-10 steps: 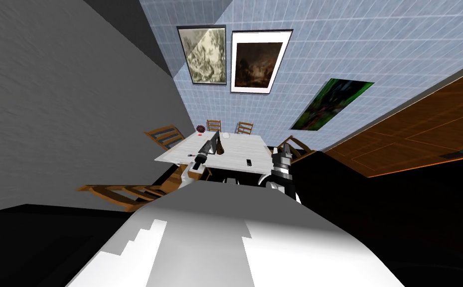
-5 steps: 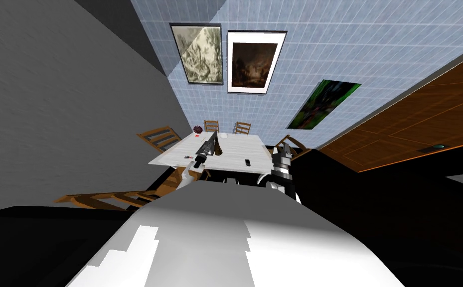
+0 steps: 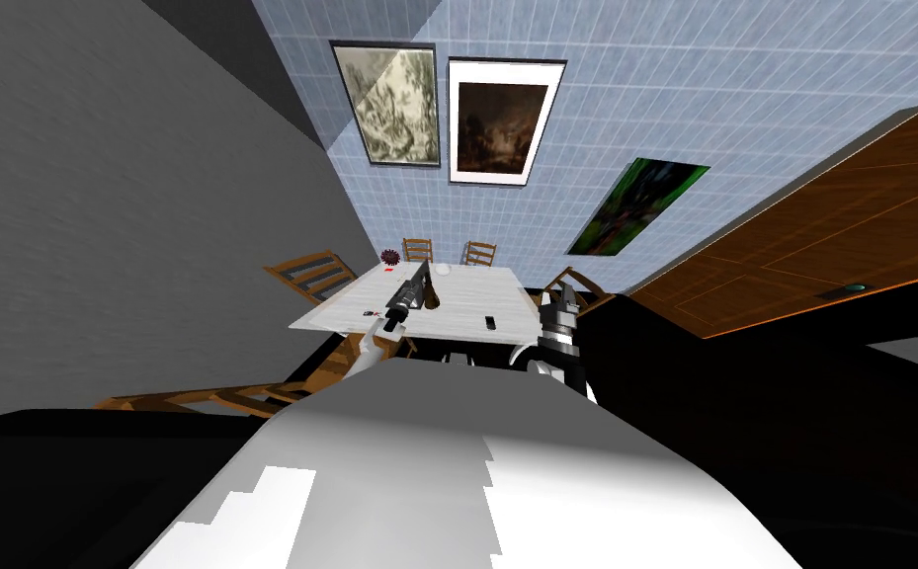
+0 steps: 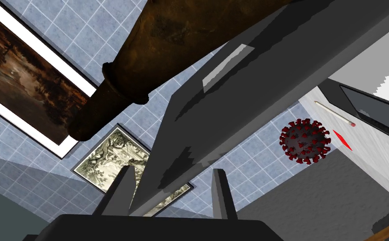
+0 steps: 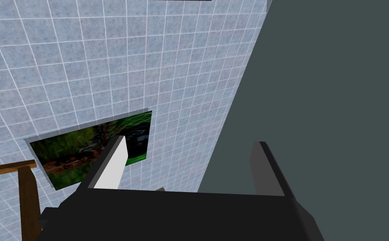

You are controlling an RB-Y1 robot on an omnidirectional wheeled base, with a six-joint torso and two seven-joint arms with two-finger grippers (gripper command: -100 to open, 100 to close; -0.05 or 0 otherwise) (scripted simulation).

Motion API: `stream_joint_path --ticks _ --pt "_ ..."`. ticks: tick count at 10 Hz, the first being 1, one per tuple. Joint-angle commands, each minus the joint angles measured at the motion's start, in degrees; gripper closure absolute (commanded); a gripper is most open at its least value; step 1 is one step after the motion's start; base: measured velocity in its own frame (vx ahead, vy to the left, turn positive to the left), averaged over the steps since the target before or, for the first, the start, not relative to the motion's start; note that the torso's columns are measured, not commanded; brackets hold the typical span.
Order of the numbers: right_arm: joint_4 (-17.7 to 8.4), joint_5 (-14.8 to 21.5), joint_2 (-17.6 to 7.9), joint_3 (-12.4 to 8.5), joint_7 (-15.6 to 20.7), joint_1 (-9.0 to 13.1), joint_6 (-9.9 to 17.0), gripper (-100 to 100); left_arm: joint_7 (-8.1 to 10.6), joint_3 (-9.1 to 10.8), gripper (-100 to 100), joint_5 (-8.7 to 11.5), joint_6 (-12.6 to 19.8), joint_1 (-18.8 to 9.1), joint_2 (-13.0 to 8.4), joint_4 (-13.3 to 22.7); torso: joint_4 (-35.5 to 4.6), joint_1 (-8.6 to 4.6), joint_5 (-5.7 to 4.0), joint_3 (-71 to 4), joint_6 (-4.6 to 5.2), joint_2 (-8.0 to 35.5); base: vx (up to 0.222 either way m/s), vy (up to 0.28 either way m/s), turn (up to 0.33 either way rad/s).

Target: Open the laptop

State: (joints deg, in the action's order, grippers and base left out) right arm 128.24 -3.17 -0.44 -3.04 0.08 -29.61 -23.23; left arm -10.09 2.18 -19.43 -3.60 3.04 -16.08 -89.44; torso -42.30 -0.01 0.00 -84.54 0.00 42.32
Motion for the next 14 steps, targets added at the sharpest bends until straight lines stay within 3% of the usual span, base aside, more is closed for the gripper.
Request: stream_joint_path --ticks 1,6,7,8,9,14 --pt "0.0 0.0 0.0 0.0 0.0 0.0 0.0 0 2.5 -0.06 100 2.63 -0.16 -0.85 1.59 0.96 -0.03 0.33 0.27 0.01 0.02 0.03 -0.011 0.138 0.021" --pt "0.0 0.0 -0.01 -0.01 0.0 0.0 0.0 0 6.67 -0.17 100 7.02 -0.42 -2.27 4.24 2.57 0.23 -0.11 0.09 -0.17 0.09 -0.25 -0.023 0.123 -0.004" --pt "0.0 0.0 -0.01 -0.01 0.0 0.0 0.0 0 8.33 -0.21 100 8.78 -0.52 -2.83 5.3 3.21 0.13 -0.09 0.05 -0.13 0.07 -0.2 -0.015 0.134 -0.002" --pt "0.0 0.0 -0.01 -0.01 0.0 0.0 0.0 0 7.14 -0.1 100 7.75 -0.49 -2.79 4.56 3.12 0.04 0.06 0.06 -0.09 0.05 -0.11 -0.006 0.066 -0.009" --pt "0.0 0.0 -0.01 0.0 0.0 0.0 0.0 0 9.06 -0.08 100 9.71 -2.23 -2.88 6.16 5.02 -0.03 -0.14 -0.01 -0.02 0.01 -0.02 0.012 0.085 0.007" --pt "0.0 0.0 -0.01 -0.01 0.0 0.0 0.0 0 13.15 0.0 100 14.24 -6.58 -3.04 10.01 9.35 -0.06 -0.06 -0.02 0.03 -0.02 0.05 0.003 0.125 -0.008"
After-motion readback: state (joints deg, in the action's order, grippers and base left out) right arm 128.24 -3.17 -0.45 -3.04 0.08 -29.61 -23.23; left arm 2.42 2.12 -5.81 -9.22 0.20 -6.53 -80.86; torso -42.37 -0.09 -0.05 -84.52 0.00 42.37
